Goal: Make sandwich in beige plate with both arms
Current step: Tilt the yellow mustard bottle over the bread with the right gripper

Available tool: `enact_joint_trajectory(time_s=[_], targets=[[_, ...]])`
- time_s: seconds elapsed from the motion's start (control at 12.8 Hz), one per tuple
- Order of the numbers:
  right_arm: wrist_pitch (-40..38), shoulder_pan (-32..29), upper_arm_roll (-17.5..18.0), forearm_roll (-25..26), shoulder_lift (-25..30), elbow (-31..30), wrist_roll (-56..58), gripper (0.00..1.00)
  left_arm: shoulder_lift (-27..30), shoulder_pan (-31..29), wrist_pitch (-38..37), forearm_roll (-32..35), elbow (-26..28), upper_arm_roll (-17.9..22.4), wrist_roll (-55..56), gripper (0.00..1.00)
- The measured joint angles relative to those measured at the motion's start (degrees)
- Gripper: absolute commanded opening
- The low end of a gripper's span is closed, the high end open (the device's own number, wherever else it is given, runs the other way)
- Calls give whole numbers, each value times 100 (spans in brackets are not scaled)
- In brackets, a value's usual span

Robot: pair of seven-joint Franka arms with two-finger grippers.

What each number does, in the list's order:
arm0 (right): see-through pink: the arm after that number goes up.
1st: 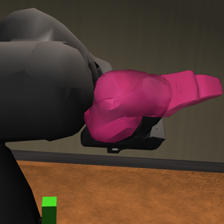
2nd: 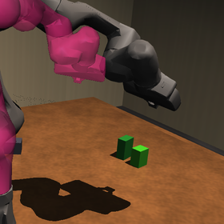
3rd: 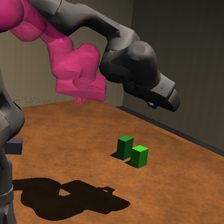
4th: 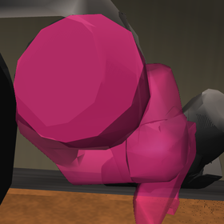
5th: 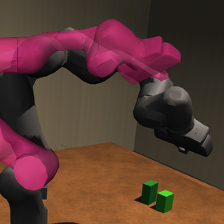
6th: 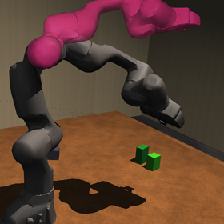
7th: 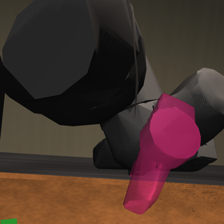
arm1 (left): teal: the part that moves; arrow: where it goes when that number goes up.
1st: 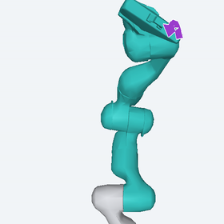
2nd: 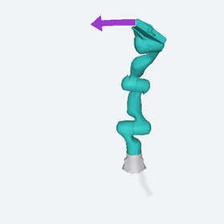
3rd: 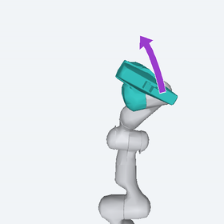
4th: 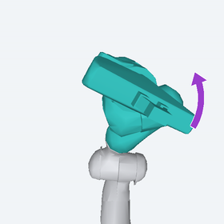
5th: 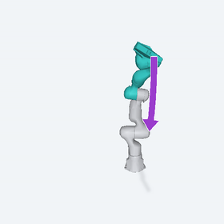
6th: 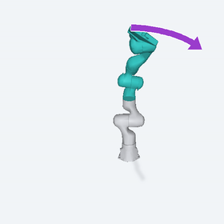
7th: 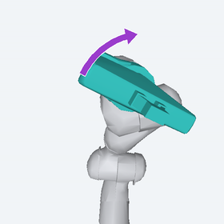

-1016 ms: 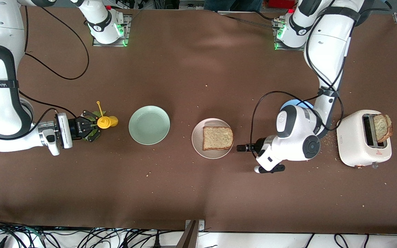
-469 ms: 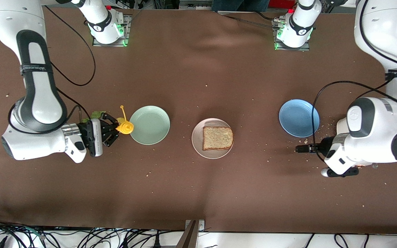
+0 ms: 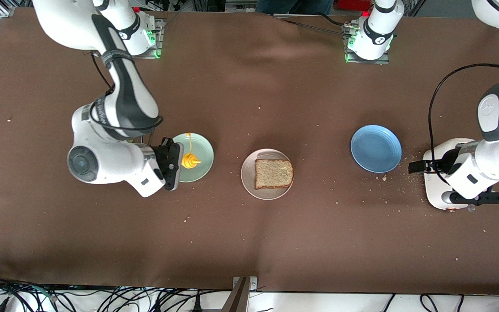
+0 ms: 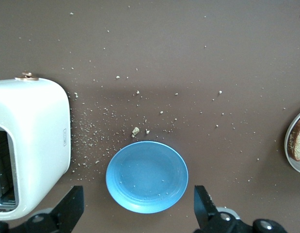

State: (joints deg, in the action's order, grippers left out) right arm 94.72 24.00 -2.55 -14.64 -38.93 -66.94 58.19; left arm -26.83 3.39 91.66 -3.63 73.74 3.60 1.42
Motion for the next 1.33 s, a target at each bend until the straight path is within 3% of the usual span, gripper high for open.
enact_joint_trajectory(time_s=[0.31, 0.55, 0.7, 1.02, 1.33], targets=[[13, 1140, 5, 1919, 57, 225, -1475, 0, 273, -7, -142, 181, 0, 71, 0, 100], [2, 1980, 12, 3575, 42, 261, -2034, 0, 406, -8, -165, 254, 0, 87, 0, 100], [-84, 2514, 12, 4388, -88, 245, -2390, 0, 488, -10, -185, 255, 1, 98, 0, 100], [-408, 3073, 5, 5500, -708, 221, -3167, 0, 499, -12, -195, 255, 19, 100, 0, 100], [-401, 3161, -12, 5865, -1026, 234, -3500, 0, 498, -13, -195, 255, 82, 99, 0, 100]])
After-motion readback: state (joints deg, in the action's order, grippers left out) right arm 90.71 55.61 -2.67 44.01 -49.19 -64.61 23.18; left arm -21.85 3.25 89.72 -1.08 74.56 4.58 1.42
